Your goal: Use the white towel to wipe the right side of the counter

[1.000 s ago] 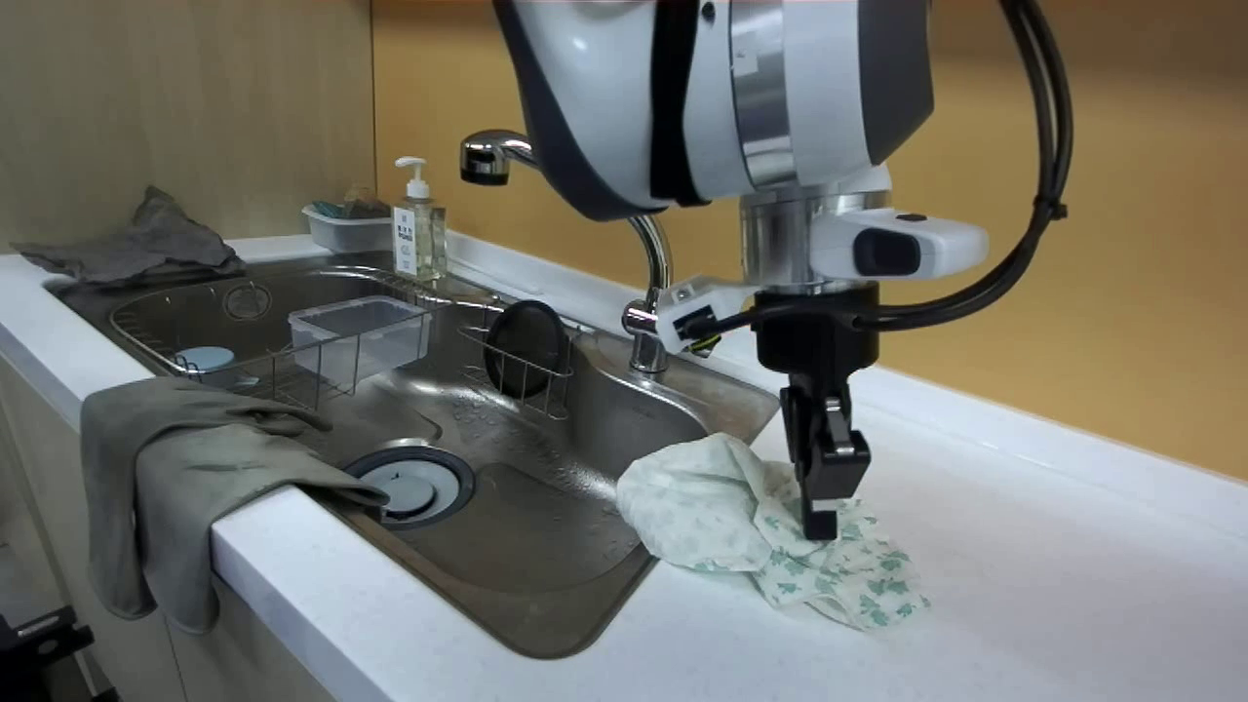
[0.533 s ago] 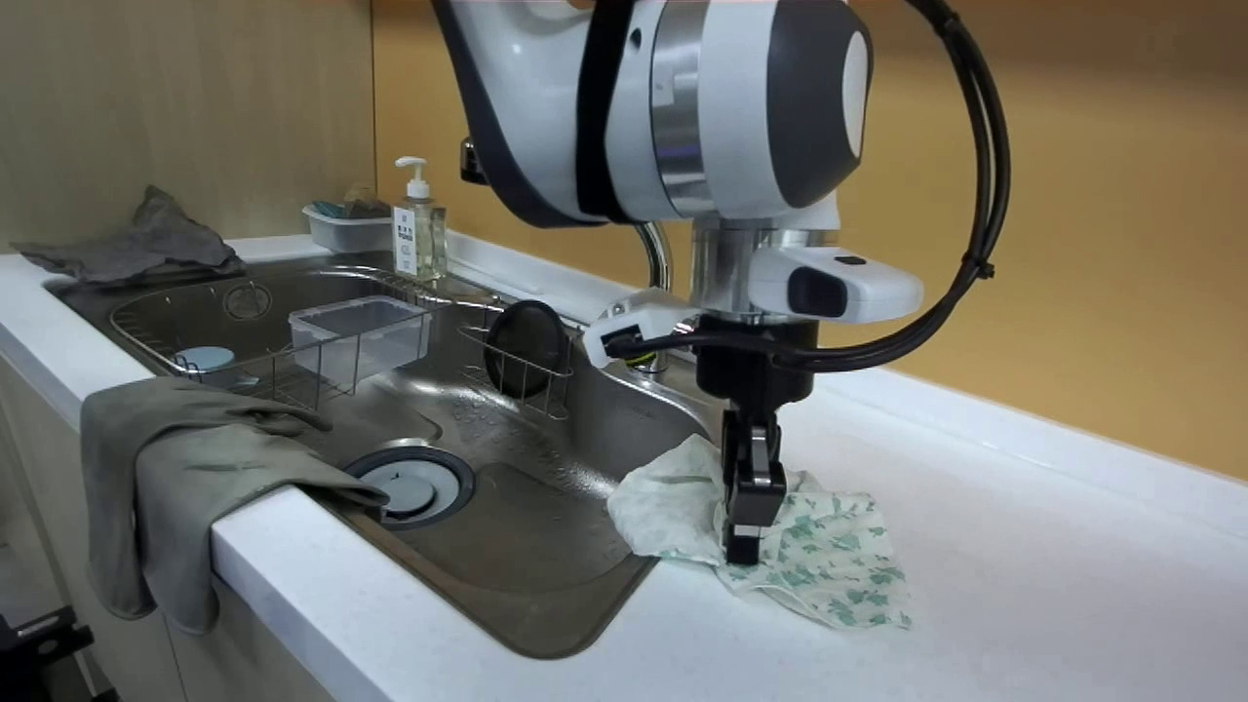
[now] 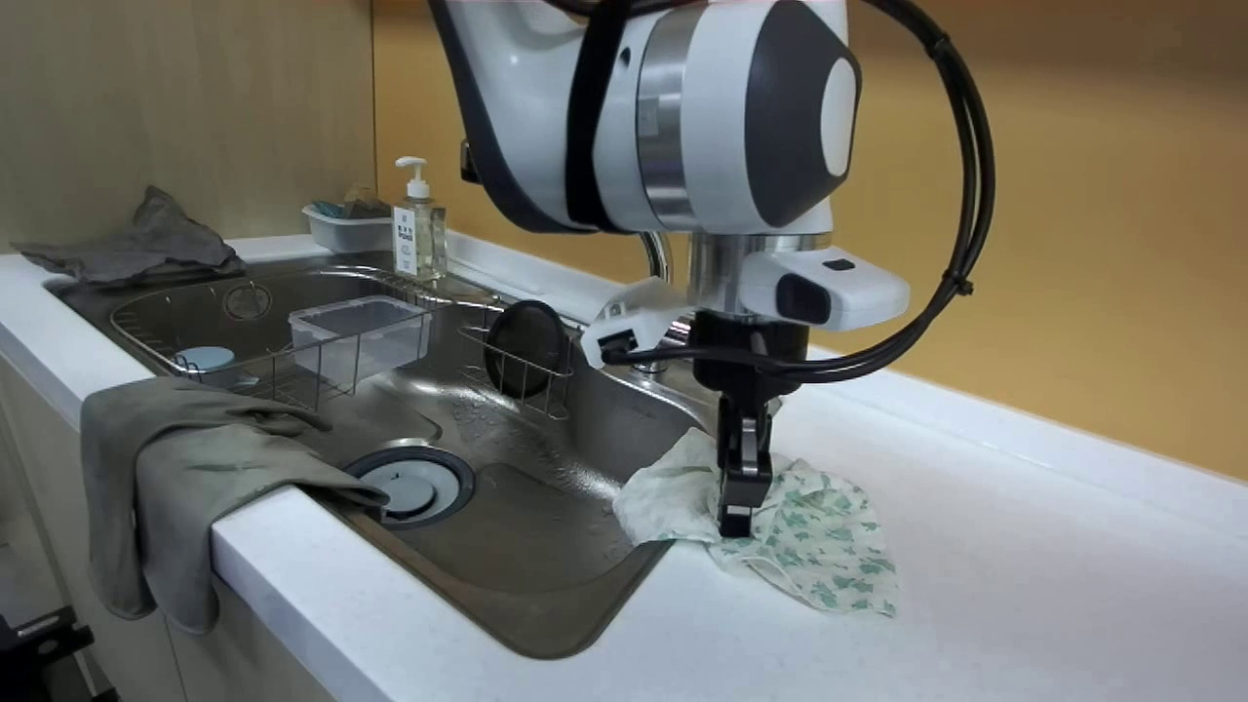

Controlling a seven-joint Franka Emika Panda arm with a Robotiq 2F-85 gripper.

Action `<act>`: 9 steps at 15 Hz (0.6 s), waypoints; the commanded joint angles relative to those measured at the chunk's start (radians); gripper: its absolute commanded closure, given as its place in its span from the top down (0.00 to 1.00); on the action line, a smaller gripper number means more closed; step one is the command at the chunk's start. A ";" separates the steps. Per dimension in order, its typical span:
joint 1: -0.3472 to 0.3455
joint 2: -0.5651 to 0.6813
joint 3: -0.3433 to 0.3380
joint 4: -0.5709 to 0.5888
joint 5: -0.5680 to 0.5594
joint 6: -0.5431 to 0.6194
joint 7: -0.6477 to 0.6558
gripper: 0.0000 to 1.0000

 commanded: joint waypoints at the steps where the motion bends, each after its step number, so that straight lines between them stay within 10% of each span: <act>1: -0.017 0.044 -0.003 0.016 0.034 0.074 0.031 0.00; 9: -0.025 0.125 -0.041 0.053 0.067 0.210 0.044 0.00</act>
